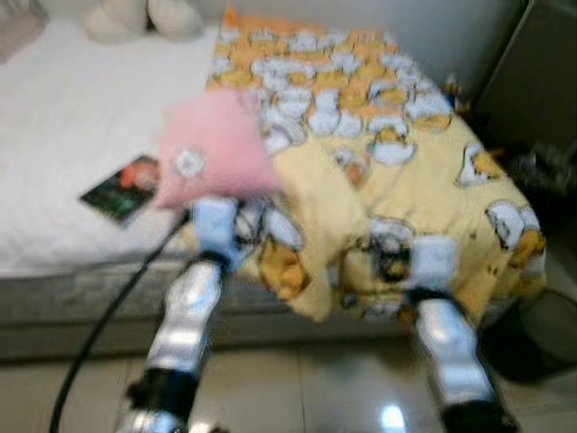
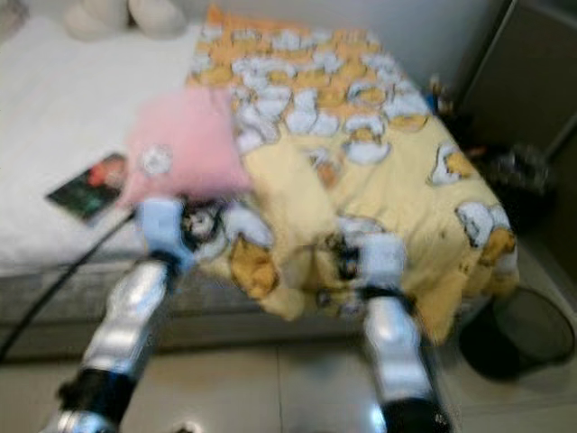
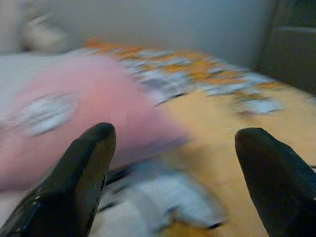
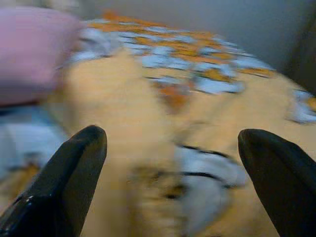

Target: Clean up the room

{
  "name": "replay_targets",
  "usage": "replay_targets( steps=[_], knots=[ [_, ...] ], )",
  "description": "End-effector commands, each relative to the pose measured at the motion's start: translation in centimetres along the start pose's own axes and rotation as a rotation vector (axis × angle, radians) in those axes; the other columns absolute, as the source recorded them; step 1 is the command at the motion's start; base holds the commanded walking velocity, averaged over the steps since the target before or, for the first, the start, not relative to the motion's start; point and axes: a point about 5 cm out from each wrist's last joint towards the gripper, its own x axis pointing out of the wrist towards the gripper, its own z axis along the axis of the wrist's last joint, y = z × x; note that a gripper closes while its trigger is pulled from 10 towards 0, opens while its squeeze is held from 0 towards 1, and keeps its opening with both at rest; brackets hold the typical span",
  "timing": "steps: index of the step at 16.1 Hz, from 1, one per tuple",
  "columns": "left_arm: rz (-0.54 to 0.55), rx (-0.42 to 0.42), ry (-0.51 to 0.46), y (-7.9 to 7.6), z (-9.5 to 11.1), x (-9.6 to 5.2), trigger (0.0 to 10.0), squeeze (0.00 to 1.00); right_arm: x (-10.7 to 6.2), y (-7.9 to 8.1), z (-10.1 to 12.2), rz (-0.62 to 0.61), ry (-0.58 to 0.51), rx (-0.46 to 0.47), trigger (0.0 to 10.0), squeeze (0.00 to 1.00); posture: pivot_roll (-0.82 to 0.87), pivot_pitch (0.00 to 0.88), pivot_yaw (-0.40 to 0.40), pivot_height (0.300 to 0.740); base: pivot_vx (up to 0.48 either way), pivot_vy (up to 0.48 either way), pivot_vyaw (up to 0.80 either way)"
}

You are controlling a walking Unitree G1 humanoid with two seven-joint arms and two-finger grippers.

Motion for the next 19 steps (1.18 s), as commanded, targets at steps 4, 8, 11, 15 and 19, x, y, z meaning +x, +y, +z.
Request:
replay_targets(
  steps=[4, 8, 11, 15, 19],
  knots=[
    [0.045, -0.032, 0.012, -1.0, -0.1, -0.1, 10.0, 0.00, 0.1, -0.9, 0.4, 0.005, -0.005, -0.036, 10.0, 0.00, 0.04, 0.000, -0.022, 0.740, 0.084, -0.084, 0.46],
    [0.113, -0.021, -0.004, -0.7, 0.5, 0.1, 10.0, 0.00, 0.1, -1.1, 0.3, 0.012, -0.001, -0.040, 10.0, 0.00, 0.03, 0.000, -0.023, 0.740, 0.391, -0.163, 0.28],
    [0.141, -0.009, -0.011, -0.3, 0.8, 0.3, 10.0, 0.00, 0.1, -1.2, 0.6, 0.015, -0.018, -0.054, 10.0, 0.00, 0.03, 0.000, -0.020, 0.740, 0.480, 0.000, 0.45],
    [0.136, 0.001, -0.021, -0.1, 1.2, 0.8, 10.0, 0.00, 0.2, -1.5, 0.3, -0.005, 0.001, -0.054, 10.0, 0.00, 0.03, 0.000, -0.020, 0.740, 0.480, 0.000, 0.17],
    [0.103, 0.023, -0.040, -0.3, 1.5, 1.1, 10.0, 0.00, 0.3, -1.8, 0.6, -0.021, -0.010, -0.064, 10.0, 0.00, 0.03, 0.000, -0.023, 0.740, 0.480, 0.000, 0.00]
  ],
)
